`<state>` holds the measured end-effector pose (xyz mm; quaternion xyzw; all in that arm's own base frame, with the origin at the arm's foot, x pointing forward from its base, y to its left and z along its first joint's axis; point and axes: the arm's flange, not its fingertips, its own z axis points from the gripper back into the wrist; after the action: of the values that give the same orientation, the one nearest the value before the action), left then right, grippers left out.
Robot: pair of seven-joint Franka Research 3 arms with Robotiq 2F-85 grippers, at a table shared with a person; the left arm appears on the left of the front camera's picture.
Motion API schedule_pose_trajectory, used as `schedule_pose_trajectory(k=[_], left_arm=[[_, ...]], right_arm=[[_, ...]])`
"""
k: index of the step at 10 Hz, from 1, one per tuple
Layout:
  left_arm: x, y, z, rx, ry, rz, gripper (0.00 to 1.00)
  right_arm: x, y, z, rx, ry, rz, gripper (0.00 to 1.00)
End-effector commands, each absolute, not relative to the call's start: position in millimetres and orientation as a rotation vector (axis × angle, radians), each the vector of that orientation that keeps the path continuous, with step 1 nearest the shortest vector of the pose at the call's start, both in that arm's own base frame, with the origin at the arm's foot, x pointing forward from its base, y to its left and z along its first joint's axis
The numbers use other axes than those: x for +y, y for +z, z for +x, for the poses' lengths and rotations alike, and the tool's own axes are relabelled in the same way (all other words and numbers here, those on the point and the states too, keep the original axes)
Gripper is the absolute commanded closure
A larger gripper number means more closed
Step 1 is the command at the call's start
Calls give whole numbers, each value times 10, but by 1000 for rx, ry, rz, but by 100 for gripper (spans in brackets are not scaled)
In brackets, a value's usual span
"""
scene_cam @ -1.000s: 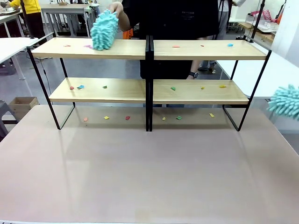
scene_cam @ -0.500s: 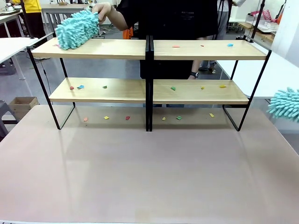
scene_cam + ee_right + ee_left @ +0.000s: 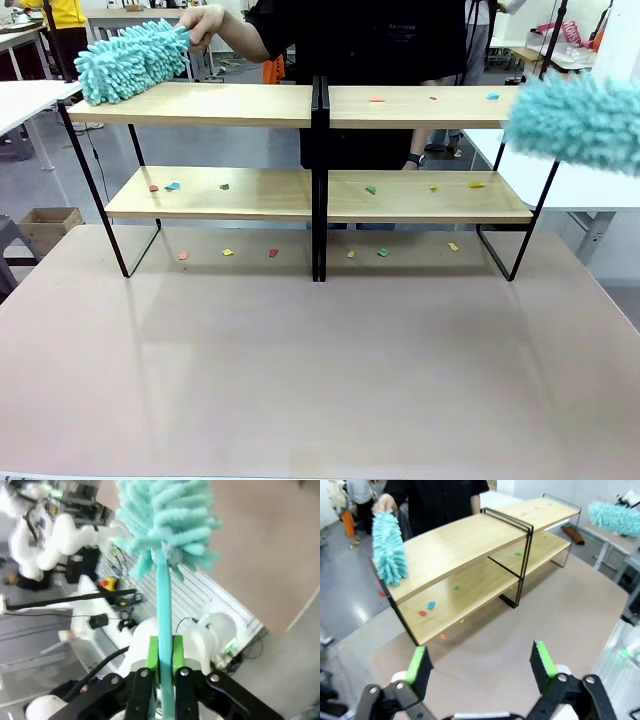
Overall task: Clean the shelves.
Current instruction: Clean a randomly selected level of the Shelf with the Duster.
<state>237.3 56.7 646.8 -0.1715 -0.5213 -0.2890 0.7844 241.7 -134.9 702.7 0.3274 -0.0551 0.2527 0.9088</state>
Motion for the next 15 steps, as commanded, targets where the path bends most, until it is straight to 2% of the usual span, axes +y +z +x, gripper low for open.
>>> schedule_pose_trajectory(k=[1,4,9,12,15], left_arm=[[565,6459,2378,-1128,-626,-379,0],[565,6459,2378,-1128,-626,-379,0],[565,6459,2378,-1128,-626,-379,0],[565,6459,2378,-1128,-626,-379,0],[565,6459,2378,-1128,-626,-379,0]], right_arm=[[-846,7212,2625,-242,579,614,88],[86,7352,3152,-270,519,602,88],[1057,7016,3618,-277,325,526,88],[1216,6674,3744,-252,246,440,88],[961,6634,3755,-364,115,357,88]])
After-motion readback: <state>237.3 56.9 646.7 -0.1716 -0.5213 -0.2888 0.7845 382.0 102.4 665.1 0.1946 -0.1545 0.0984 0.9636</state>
